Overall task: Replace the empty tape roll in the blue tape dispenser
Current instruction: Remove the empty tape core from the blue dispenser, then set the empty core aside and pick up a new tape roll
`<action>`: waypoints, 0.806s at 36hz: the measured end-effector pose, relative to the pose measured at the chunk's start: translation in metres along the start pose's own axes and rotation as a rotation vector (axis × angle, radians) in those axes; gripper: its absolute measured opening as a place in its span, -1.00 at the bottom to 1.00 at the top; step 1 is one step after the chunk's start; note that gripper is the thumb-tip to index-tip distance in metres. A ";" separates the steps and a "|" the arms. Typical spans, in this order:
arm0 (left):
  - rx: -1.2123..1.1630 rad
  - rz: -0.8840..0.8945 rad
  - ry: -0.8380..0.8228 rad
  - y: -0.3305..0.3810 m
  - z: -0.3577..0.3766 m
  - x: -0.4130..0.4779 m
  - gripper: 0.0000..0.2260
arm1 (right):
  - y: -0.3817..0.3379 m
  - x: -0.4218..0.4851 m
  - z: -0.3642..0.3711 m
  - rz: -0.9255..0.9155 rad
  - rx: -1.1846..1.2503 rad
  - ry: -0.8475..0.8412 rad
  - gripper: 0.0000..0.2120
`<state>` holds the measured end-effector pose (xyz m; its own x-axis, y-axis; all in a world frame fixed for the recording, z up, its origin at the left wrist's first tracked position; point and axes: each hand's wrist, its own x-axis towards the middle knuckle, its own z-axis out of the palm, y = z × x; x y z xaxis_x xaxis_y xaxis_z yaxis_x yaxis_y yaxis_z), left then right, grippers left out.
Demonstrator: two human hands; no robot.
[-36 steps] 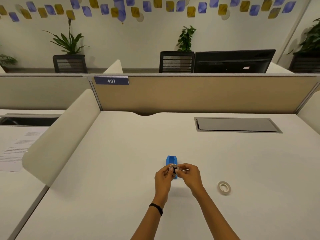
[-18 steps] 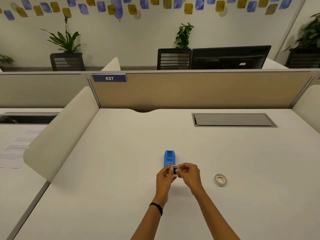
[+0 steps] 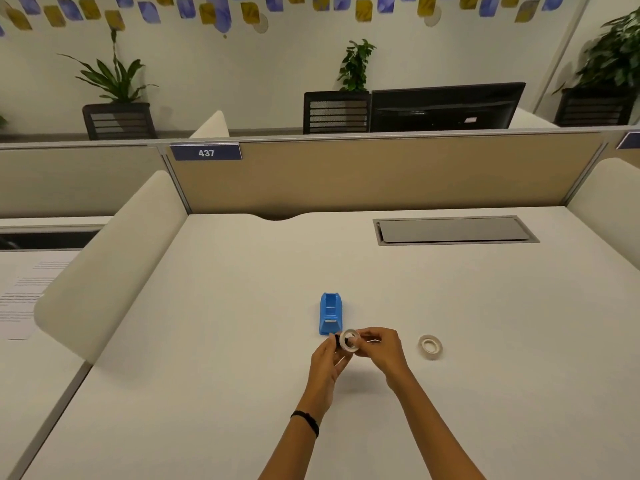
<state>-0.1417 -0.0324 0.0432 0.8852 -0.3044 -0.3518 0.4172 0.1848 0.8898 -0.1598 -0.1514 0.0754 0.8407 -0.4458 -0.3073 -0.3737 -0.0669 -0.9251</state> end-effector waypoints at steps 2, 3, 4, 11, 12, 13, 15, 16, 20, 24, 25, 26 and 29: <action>0.004 0.017 0.004 -0.002 -0.004 0.000 -0.77 | 0.003 0.000 -0.002 0.012 0.011 0.009 -0.78; 0.001 0.018 0.006 -0.003 -0.006 0.000 -0.78 | 0.005 0.000 -0.003 0.016 0.015 0.014 -0.78; -0.002 0.015 0.009 -0.004 -0.007 0.001 -0.78 | 0.007 0.001 -0.005 0.017 0.023 0.016 -0.79; 0.008 0.036 0.047 -0.009 -0.009 0.001 -0.79 | 0.022 0.003 -0.014 0.045 0.052 0.059 -0.78; 0.013 0.037 0.051 -0.009 -0.008 0.000 -0.79 | 0.024 0.003 -0.015 0.056 0.058 0.068 -0.78; 0.019 0.037 0.055 -0.010 -0.007 -0.001 -0.79 | 0.027 0.003 -0.017 0.066 0.065 0.077 -0.77; 0.034 0.038 0.061 -0.010 -0.006 -0.001 -0.81 | 0.032 0.003 -0.020 0.087 0.073 0.096 -0.78; 0.041 0.039 0.062 -0.011 -0.006 -0.001 -0.81 | 0.035 0.003 -0.021 0.097 0.076 0.104 -0.78; 0.053 0.017 0.053 -0.013 -0.007 -0.001 -0.77 | 0.042 0.004 -0.026 0.141 0.081 0.120 -0.79; 0.063 0.000 0.045 -0.014 -0.009 -0.001 -0.76 | 0.048 0.005 -0.031 0.153 0.077 0.120 -0.81; 0.066 -0.002 0.045 -0.014 -0.009 0.000 -0.76 | 0.049 0.006 -0.032 0.152 0.079 0.119 -0.81; 0.068 -0.006 0.046 -0.014 -0.010 0.000 -0.76 | 0.050 0.006 -0.033 0.151 0.082 0.119 -0.81; 0.095 -0.023 0.058 -0.014 -0.011 0.003 -0.74 | 0.052 0.007 -0.036 0.153 0.093 0.111 -0.82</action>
<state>-0.1428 -0.0255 0.0271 0.8871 -0.2526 -0.3863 0.4186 0.0882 0.9039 -0.1876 -0.1903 0.0329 0.7263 -0.5408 -0.4243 -0.4520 0.0893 -0.8875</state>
